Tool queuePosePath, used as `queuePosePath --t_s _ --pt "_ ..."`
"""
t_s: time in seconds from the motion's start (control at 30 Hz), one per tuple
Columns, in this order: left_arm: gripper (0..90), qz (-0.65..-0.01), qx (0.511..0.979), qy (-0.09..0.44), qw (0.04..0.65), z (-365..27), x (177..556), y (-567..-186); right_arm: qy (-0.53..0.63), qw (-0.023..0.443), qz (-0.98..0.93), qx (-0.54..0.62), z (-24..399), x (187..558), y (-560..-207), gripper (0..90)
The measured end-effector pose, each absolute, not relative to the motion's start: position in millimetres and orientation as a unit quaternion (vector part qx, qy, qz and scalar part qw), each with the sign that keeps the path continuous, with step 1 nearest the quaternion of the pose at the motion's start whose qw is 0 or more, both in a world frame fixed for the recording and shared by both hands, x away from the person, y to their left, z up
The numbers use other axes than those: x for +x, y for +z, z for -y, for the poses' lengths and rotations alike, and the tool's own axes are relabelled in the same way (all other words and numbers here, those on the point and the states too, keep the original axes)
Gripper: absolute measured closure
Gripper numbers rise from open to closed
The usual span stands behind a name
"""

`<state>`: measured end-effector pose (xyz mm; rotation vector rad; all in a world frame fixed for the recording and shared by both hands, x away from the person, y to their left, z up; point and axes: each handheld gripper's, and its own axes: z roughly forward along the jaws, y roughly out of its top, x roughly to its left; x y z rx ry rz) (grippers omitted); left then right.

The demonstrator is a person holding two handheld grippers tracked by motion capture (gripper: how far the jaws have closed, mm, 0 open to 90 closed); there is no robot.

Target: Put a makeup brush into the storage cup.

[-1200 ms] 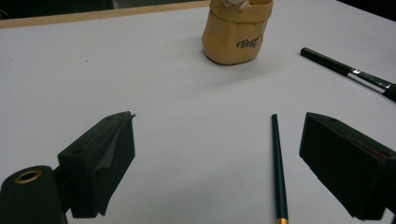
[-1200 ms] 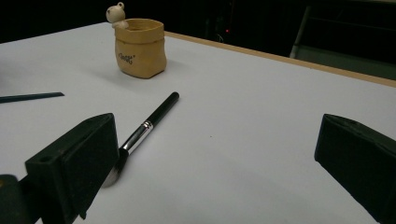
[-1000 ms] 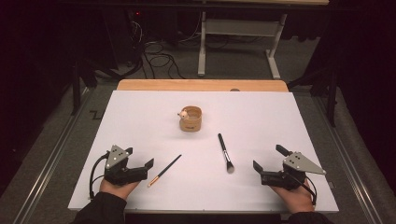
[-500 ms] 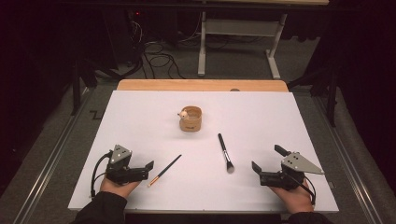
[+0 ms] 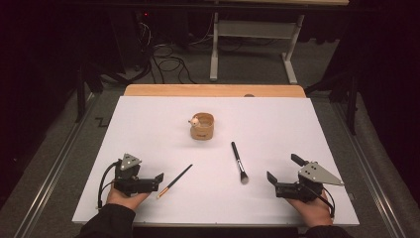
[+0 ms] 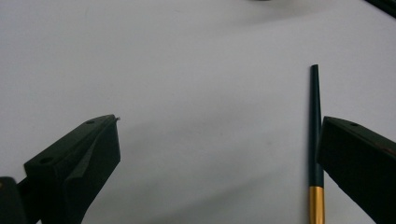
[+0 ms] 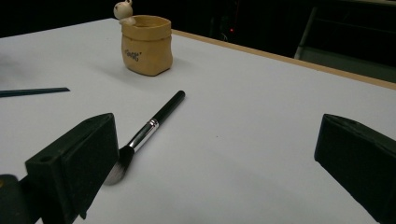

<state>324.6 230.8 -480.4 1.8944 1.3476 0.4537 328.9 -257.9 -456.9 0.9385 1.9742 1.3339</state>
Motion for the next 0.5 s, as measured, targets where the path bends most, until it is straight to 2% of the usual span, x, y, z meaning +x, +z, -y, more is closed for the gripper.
queuePosePath --t_s 0.5 --pt "1.9 -0.519 0.763 0.160 0.351 -228.0 324.3 -480.1 0.498 0.286 -0.740 0.350 257.3 328.4 -456.7 0.4"
